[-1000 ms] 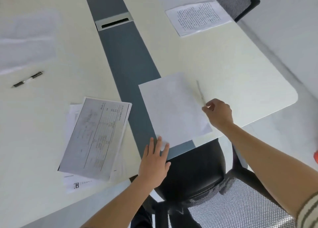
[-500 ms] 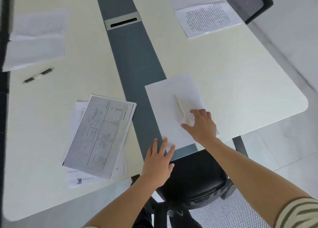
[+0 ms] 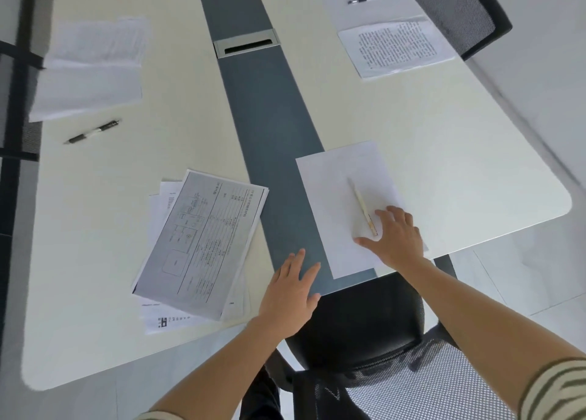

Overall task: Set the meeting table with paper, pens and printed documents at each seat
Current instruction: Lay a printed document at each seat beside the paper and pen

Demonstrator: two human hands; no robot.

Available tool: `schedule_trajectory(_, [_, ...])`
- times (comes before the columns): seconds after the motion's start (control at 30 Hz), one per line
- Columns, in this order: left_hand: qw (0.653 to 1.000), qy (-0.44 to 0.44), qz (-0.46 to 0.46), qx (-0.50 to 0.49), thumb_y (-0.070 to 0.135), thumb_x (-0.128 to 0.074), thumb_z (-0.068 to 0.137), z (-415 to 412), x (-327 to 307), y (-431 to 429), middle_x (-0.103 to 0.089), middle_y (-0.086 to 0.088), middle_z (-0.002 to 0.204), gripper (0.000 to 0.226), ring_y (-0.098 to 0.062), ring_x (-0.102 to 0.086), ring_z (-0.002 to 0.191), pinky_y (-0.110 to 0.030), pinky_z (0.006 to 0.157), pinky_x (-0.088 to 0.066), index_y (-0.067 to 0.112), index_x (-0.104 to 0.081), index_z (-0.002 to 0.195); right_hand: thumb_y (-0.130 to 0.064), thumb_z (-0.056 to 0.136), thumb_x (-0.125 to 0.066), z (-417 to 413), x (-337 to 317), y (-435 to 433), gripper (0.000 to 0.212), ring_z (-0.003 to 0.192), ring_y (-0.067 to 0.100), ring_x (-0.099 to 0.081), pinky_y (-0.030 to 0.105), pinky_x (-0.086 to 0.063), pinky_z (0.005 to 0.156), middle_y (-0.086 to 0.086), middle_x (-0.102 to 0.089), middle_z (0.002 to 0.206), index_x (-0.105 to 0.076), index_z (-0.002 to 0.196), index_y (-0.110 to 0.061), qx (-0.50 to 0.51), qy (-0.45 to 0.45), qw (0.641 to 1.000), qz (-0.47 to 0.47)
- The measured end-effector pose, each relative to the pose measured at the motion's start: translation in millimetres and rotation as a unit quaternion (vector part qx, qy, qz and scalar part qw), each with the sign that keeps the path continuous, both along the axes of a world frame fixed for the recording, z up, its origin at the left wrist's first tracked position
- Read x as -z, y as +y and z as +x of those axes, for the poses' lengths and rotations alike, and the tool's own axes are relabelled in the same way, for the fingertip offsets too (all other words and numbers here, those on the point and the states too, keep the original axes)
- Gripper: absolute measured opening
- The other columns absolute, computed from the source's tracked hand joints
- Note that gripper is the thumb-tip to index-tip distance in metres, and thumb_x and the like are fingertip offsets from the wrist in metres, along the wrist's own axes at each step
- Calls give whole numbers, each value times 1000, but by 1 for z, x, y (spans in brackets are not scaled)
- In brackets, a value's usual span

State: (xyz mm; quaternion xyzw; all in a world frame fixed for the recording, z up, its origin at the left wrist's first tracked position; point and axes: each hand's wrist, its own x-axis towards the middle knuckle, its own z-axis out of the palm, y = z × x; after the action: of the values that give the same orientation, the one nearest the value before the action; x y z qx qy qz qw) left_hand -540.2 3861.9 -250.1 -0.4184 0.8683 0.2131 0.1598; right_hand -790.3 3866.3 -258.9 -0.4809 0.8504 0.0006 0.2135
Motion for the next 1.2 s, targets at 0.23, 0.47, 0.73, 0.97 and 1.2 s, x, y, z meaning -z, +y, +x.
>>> schedule_trajectory(0.23, [957, 58, -106, -264, 31, -55, 93, 143, -4, -58, -30, -21, 153, 48, -44, -28, 139, -58, 108, -33, 15, -47, 137, -46, 91, -59, 100, -42, -13, 52, 117, 18, -56, 37, -48, 97, -1, -57, 133, -50, 135, -21, 68, -197, 970, -121])
schedule_trajectory(0.47, [974, -43, -54, -217, 60, -21, 87, 250, 25, -33, -20, -20, 158, 72, -46, -21, 143, -54, 109, -33, 25, -27, 150, -34, 88, -69, 237, -28, -52, 64, 114, 24, -59, 40, -54, 93, 1, -56, 132, -42, 143, -14, 291, -524, 800, -19])
schedule_trajectory(0.73, [985, -72, -54, -147, 56, -48, 82, 264, 27, -3, -43, -19, 147, 68, -42, -49, 128, -47, 94, -51, 23, -41, 141, -26, 80, -75, 266, -21, -56, 61, 99, 24, -66, 39, -56, 78, 3, -64, 115, -46, 133, -18, 381, -462, 801, -20])
schedule_trajectory(0.97, [988, 8, -19, -151, 50, -61, 82, 276, 11, -18, -37, -9, 152, 72, -34, -41, 134, -45, 101, -44, 26, -37, 145, -6, 88, -66, 280, -56, -52, 16, 88, 22, -65, 33, -52, 75, 6, -70, 103, -64, 104, -9, 315, -475, 820, -55])
schedule_trajectory(1.2, [762, 397, 184, -478, 10, -79, 75, 266, -82, -118, -47, 4, 138, 72, -22, -39, 134, -43, 106, -36, 20, -38, 134, -10, 92, -63, 284, -140, -46, 19, 100, 13, -66, 25, -54, 81, -8, -71, 102, -68, 96, -28, 97, -477, 853, -191])
